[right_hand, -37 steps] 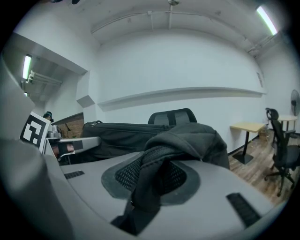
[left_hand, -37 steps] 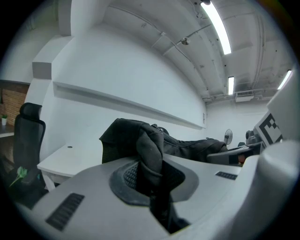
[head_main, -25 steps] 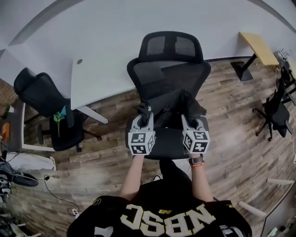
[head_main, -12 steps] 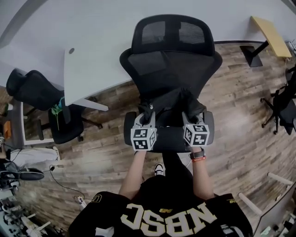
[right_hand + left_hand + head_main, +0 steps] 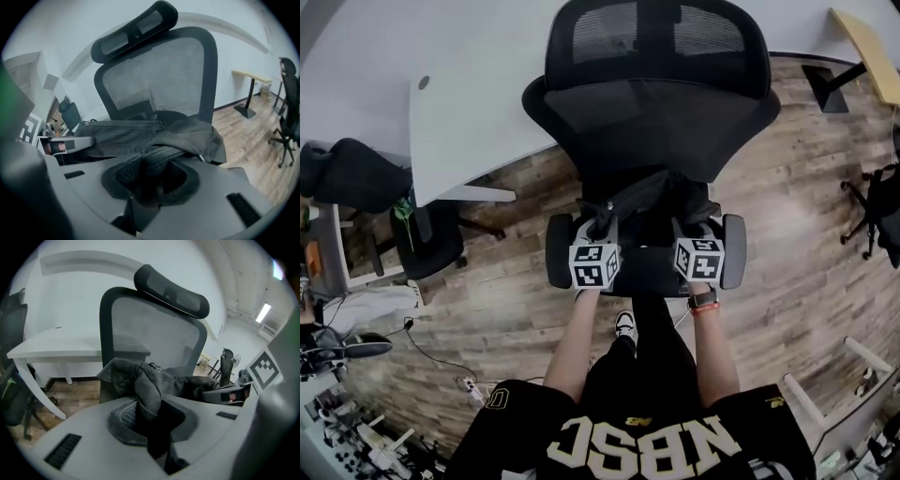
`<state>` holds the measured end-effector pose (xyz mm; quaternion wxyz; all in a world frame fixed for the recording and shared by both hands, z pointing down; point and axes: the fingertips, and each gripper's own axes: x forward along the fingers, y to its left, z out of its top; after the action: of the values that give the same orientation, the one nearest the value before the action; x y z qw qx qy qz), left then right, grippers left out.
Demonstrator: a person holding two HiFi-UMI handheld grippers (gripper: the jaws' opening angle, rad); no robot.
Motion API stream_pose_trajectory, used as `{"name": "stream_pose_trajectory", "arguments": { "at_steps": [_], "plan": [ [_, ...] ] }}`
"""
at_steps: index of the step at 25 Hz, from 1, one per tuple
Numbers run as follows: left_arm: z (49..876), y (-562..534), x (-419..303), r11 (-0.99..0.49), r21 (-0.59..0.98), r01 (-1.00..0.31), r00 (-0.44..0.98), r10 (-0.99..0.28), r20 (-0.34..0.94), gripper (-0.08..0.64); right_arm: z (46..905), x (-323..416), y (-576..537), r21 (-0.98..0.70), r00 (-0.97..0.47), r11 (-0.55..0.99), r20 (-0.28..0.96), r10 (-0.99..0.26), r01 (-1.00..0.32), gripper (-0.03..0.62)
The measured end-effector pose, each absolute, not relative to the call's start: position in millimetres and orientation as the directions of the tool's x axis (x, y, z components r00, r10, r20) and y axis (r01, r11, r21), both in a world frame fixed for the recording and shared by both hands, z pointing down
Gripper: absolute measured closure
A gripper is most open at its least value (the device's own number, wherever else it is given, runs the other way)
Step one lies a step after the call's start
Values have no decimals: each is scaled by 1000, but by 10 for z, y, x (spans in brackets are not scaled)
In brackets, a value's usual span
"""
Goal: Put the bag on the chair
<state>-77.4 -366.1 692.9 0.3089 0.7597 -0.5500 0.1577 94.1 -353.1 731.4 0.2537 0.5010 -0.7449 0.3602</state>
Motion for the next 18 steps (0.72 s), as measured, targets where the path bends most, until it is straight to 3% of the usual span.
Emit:
{"name": "stream_pose_trajectory", "arguments": {
  "at_steps": [11, 18],
  "plan": [
    [8203, -3630, -757, -161, 318, -934, 349, -597, 722, 511, 8510, 986, -3429, -290, -365, 241, 847, -386, -926, 502],
    [8832, -3734, -811, -152, 284, -947, 320, -557, 767, 505, 9128, 1056, -3503, -288, -348, 210, 863, -366, -934, 500]
  ]
}}
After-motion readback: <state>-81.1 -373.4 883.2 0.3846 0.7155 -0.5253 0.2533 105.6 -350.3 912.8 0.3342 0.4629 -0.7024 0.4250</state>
